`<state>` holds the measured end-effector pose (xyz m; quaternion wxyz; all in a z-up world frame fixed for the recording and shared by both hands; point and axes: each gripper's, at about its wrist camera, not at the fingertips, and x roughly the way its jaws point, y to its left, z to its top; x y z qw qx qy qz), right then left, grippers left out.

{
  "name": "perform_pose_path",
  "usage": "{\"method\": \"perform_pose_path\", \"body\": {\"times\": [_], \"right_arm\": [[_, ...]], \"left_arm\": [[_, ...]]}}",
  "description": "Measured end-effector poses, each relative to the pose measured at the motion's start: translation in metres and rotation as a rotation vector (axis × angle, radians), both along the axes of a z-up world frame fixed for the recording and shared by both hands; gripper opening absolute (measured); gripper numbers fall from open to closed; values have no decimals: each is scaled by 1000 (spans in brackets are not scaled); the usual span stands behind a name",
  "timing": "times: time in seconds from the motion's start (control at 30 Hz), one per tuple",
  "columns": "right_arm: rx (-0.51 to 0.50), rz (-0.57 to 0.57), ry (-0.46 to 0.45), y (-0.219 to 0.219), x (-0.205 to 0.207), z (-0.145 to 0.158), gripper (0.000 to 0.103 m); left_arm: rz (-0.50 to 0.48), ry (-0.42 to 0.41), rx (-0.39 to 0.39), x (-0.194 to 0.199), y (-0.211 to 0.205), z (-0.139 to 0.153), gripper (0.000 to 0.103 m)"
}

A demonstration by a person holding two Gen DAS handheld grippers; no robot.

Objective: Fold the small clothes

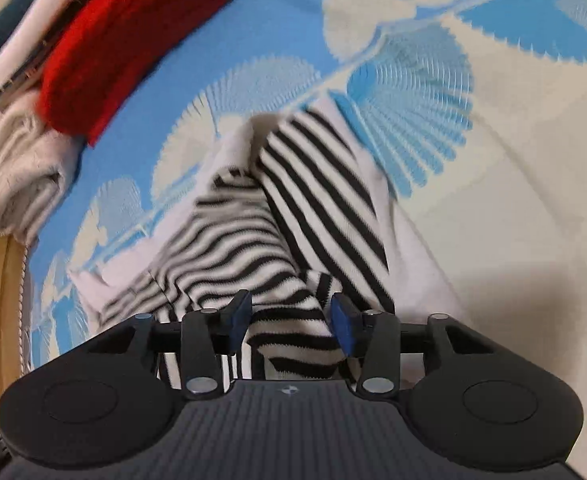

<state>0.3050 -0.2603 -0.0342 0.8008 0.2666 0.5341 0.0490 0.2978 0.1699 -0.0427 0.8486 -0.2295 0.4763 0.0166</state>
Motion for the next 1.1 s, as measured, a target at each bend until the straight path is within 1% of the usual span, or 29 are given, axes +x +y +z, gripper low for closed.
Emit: {"method": "perform_pose_path", "body": {"times": [0.03,0.1,0.17,0.23,0.27,0.3,0.33,0.37,0.4,0.43,0.47,0.5,0.57,0.6,0.63,0.67,0.7,0.73,0.77,0.8,0.83,0.87,0.9,0.93,0.97,1.0,1.03,1.07,1.1], "right_arm": [[3,-6,-1,1,-1,-1,1],[47,-6,-19,3,-6,4,1],[60,7,-12,6,-11,4,1],[8,-13,48,7,-11,-8,1],[-19,-23,88,7,-11,-14,2],[-38,-33,117,5,-12,-19,2],[-50,-44,114,4,-12,-18,2],[-74,-56,83,3,-13,-10,2],[-106,-60,35,4,-14,-1,8],[-155,-62,-30,6,-16,12,9],[-202,-59,-118,10,-19,26,9],[-211,-46,-191,13,-22,37,9],[-154,16,-276,20,-25,47,11],[-89,74,-282,25,-23,46,19],[-24,122,-257,29,-21,41,24],[41,155,-198,33,-18,31,29],[56,167,-128,36,-15,18,30],[6,170,-43,39,-12,5,30],[-75,172,21,40,-11,-7,30],[-162,173,67,40,-11,-17,29],[-163,166,63,38,-11,-19,22],[-136,148,54,33,-11,-15,23],[-107,131,29,30,-10,-9,23],[-86,124,-19,28,-11,0,25],[-85,124,-55,26,-14,7,28],[-93,124,-76,28,-16,11,30],[-96,124,-71,28,-15,8,32],[-99,125,-45,28,-14,3,33],[-119,130,16,30,-13,-9,33]], "left_arm": [[20,-44,16,-1,3,8,3],[55,-72,42,0,9,18,3],[60,-2,60,4,12,10,3],[24,119,24,8,11,-11,5],[14,160,18,9,9,-17,8],[19,155,25,8,9,-15,8],[26,130,34,7,11,-9,9],[28,86,53,7,10,0,11],[25,30,71,6,8,10,12],[18,-27,79,4,5,18,12],[0,-69,72,3,3,25,12],[-27,-91,55,3,-1,27,12],[-54,-67,14,6,-7,19,13],[-59,-22,-4,9,-8,10,13],[-63,38,-10,11,-8,-1,13],[-63,116,0,14,-8,-14,12],[-51,191,10,15,-6,-27,12],[-35,206,-6,14,-4,-31,12],[-32,198,-10,14,-3,-28,12],[-45,176,12,15,-5,-21,12],[-58,138,37,14,-8,-12,13],[-67,93,49,14,-10,-4,14],[-71,59,39,13,-11,1,16],[-74,41,22,11,-11,2,21],[-74,51,19,10,-13,-1,24],[-72,83,32,10,-14,-7,24],[-71,129,54,9,-15,-15,24],[-75,183,74,7,-17,-23,23],[-79,221,89,2,-23,-25,23]]}}
